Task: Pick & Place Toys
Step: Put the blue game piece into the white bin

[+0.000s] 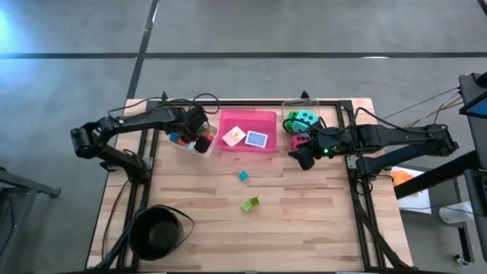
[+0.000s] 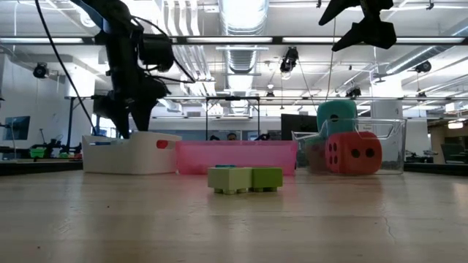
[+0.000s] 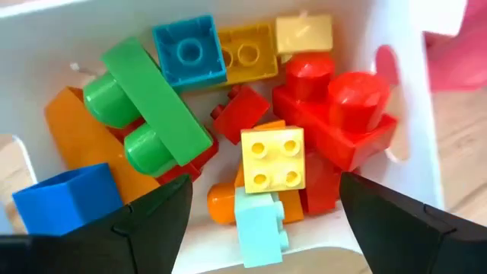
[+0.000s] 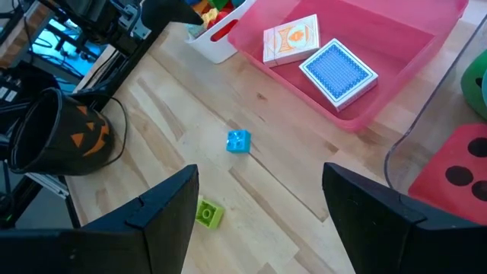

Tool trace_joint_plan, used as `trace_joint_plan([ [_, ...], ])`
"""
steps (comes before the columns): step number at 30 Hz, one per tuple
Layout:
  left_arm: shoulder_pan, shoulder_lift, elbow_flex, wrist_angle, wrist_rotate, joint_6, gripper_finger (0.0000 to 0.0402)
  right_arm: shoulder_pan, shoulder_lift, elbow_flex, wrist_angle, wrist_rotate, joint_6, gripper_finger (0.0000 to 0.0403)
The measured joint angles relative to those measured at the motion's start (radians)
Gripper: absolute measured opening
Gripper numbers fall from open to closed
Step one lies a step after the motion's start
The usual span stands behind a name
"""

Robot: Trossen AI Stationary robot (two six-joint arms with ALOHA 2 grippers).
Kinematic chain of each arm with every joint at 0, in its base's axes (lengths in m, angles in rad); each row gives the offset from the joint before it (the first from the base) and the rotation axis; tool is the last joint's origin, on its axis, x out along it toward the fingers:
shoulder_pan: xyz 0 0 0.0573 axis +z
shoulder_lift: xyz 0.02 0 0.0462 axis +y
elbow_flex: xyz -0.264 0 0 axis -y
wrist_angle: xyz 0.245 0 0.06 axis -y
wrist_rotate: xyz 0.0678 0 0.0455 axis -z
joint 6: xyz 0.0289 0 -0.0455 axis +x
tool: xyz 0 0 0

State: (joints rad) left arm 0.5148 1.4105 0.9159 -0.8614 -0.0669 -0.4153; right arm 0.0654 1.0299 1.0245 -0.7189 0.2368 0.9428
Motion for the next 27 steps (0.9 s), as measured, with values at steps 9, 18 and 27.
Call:
trace_joint_plan([
  [9,-0.023,-0.002,0.114,-0.080,0.077,0.072,0.0336,0.000,0.000,0.000,0.000,0.000,0.000,0.0271],
  [18,-0.303,-0.007,0.117,0.185,0.185,0.155,0.0336,0.000,0.000,0.000,0.000,0.000,0.000,0.0271],
  [27,-0.486,-0.007,-0.039,0.615,-0.022,-0.026,0.0336,-0.001,0.000,0.000,0.000,0.001,0.000,0.0271],
])
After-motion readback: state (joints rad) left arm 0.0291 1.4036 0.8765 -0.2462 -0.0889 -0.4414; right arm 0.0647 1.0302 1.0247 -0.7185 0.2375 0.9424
